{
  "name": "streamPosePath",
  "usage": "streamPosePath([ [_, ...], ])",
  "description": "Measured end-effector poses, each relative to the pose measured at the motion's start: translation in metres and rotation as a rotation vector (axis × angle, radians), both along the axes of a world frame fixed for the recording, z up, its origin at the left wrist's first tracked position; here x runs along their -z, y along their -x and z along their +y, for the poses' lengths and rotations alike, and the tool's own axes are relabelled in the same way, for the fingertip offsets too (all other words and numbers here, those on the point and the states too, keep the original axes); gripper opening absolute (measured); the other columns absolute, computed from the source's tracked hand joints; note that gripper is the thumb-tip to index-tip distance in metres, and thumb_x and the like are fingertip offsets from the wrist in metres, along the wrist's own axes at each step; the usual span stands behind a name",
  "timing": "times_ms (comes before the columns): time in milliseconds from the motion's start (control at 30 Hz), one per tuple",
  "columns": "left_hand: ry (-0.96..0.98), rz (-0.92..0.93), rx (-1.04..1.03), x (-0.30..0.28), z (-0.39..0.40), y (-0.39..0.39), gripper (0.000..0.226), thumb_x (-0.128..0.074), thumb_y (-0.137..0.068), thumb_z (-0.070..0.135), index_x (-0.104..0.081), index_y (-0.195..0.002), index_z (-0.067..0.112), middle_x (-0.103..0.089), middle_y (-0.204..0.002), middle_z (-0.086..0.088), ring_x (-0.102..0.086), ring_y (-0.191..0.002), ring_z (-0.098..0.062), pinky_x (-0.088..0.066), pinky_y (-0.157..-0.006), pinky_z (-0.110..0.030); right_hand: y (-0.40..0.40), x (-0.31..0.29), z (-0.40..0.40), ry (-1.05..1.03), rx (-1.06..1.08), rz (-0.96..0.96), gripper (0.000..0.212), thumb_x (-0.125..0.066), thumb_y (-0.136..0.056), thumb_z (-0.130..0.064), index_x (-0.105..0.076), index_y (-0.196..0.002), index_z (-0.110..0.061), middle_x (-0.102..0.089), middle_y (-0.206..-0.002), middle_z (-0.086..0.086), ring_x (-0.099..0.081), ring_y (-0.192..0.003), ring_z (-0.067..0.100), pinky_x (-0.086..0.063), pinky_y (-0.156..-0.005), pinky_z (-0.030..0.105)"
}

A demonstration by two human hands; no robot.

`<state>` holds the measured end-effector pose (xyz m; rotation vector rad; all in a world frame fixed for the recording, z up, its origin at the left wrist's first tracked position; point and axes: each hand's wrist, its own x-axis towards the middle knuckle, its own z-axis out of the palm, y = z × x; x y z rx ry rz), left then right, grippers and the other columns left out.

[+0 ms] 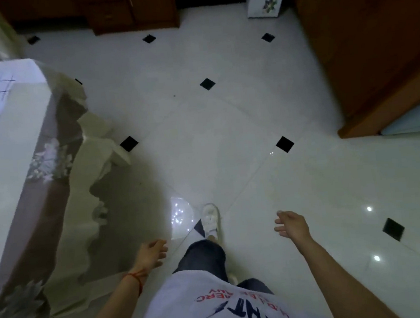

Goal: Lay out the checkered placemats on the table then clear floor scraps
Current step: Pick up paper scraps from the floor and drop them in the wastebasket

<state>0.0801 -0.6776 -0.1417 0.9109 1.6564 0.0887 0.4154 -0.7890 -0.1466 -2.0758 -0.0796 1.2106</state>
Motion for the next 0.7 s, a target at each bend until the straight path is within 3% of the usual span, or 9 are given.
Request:
streamPosePath([
  [267, 0.004, 0.014, -0.059, 0.007, 0.163, -0.068, 0.029, -0.046, -0.094, 0.019, -0.058, -0.109, -0.002, -0.06, -0.097, -0.016, -0.054, -0.079, -0.025, -0.043, -0.06, -0.027, -0.071, 0.012, 0.157, 0.09, -0.079, -0.017, 0.029, -0.053, -0.092, -0.017, -0.059, -0.109, 0.006, -0.06, -0.092, 0.019, -0.057, -0.061, 0.022, -0.046, -0.057, 0.028],
  [367, -0.031, -0.024, -0.05, -0.005, 0.244, -0.113, 0.022, -0.047, -0.093, 0.018, -0.059, -0.101, 0.001, -0.059, -0.084, -0.011, -0.051, -0.065, -0.017, -0.04, -0.059, -0.025, -0.098, 0.012, 0.209, 0.119, -0.101, -0.017, 0.029, -0.051, -0.093, -0.016, -0.058, -0.111, 0.006, -0.06, -0.094, 0.018, -0.058, -0.064, 0.025, -0.046, -0.058, 0.028],
  [500, -0.041, -0.113, -0.033, -0.027, 0.346, -0.172, 0.014, -0.047, -0.094, 0.017, -0.055, -0.087, 0.008, -0.055, -0.075, -0.007, -0.047, -0.06, -0.015, -0.035, -0.056, -0.023, -0.134, 0.012, 0.275, 0.151, -0.115, -0.033, 0.031, -0.05, -0.093, -0.015, -0.057, -0.111, 0.009, -0.06, -0.094, 0.018, -0.058, -0.07, 0.03, -0.047, -0.061, 0.03],
  [600, -0.062, -0.122, -0.05, -0.029, 0.417, -0.204, 0.015, -0.05, -0.092, 0.021, -0.057, -0.093, 0.007, -0.058, -0.085, -0.012, -0.05, -0.062, -0.015, -0.038, -0.057, -0.024, -0.164, 0.016, 0.331, 0.167, -0.115, -0.032, 0.031, -0.05, -0.093, -0.015, -0.057, -0.112, 0.009, -0.06, -0.094, 0.018, -0.059, -0.076, 0.032, -0.047, -0.064, 0.029],
  [700, -0.084, -0.101, -0.086, -0.023, 0.479, -0.228, 0.018, -0.051, -0.092, 0.024, -0.058, -0.094, 0.008, -0.06, -0.091, -0.014, -0.053, -0.064, -0.015, -0.04, -0.057, -0.024, -0.193, 0.022, 0.4, 0.164, -0.158, -0.011, 0.03, -0.051, -0.093, -0.015, -0.058, -0.112, 0.007, -0.06, -0.089, 0.016, -0.057, -0.068, 0.029, -0.045, -0.061, 0.029],
])
